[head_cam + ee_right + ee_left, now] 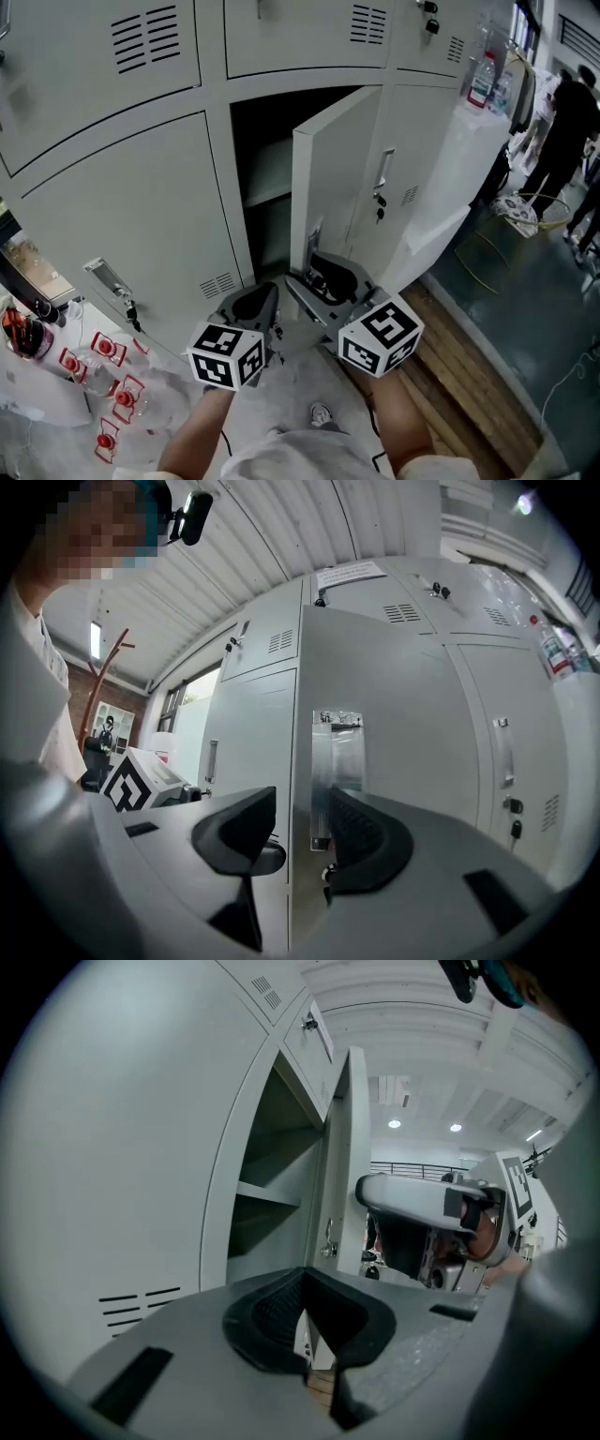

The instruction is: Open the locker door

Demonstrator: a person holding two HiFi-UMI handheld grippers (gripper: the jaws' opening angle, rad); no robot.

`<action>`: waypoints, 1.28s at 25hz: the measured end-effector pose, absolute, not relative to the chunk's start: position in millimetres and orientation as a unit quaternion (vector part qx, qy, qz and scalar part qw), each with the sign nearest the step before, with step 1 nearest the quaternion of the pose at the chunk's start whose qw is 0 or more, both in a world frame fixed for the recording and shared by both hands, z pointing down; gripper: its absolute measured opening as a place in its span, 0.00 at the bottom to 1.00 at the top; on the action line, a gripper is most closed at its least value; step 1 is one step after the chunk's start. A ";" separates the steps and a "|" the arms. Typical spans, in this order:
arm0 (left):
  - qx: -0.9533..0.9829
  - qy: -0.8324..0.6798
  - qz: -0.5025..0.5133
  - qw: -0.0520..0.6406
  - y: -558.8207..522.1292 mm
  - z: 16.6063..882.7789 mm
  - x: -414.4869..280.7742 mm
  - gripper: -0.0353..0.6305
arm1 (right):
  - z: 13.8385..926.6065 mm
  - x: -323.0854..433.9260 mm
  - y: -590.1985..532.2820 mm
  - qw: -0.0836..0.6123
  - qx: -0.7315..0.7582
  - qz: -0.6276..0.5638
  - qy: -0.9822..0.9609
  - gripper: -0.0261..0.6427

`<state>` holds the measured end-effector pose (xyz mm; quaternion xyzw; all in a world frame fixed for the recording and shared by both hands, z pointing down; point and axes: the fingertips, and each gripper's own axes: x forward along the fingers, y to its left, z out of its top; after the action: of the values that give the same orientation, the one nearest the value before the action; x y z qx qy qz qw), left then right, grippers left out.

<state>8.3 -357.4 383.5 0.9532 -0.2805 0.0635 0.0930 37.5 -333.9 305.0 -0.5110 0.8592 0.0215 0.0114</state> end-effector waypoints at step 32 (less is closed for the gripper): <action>0.980 -0.157 0.066 0.100 -308.7 386.6 88.1 0.06 | 304.9 113.3 -273.6 0.030 -0.587 0.028 0.808 0.24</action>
<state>88.1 -308.7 386.6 0.9803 -0.1571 0.0663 0.0998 113.3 -273.6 304.9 -0.5871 0.8085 0.0284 0.0296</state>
